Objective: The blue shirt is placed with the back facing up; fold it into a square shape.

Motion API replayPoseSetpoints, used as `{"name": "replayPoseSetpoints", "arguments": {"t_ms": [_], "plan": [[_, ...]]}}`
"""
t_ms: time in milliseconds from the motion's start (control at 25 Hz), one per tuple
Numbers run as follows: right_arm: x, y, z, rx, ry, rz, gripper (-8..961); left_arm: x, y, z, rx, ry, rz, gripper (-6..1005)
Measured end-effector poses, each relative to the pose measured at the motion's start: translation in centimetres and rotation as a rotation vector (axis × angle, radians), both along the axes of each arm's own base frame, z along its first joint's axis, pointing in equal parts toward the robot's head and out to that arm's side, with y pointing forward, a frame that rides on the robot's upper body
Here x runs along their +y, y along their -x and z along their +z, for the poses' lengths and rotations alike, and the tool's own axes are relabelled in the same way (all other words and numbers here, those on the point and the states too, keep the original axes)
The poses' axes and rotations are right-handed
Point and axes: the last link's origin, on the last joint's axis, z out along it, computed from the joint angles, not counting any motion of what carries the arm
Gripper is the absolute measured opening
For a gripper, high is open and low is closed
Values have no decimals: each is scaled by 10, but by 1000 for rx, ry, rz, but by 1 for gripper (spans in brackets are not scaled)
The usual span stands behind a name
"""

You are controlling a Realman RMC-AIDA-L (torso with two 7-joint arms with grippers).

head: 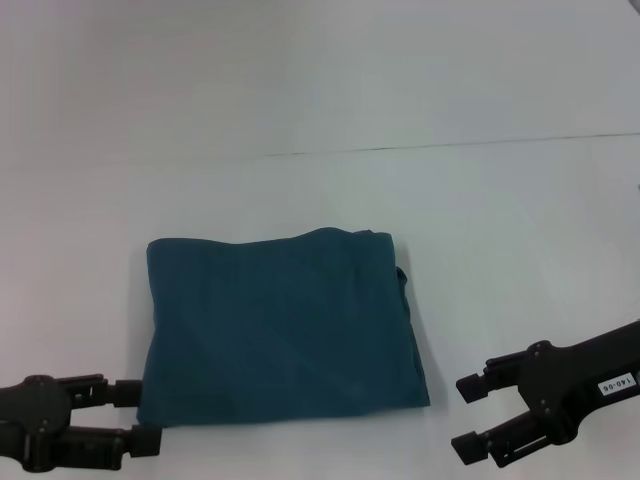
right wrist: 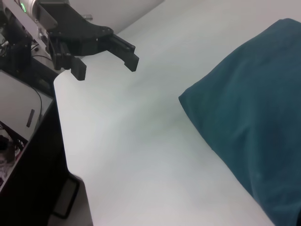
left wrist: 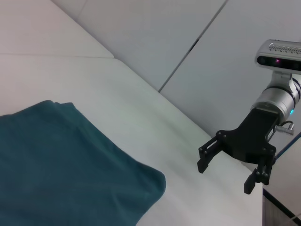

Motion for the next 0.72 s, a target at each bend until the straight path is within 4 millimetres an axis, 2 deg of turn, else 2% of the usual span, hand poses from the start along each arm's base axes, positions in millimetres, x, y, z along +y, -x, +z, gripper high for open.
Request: {"name": "replayPoseSetpoints", "arguments": {"t_ms": [480,720], "plan": [[-4,-8,0,14,-11,-11,924,-2,11,1,35,-18,43,948],[-4,-8,0,19,-17,-4,924,-6,17,-2,50,-68,1,947]]}}
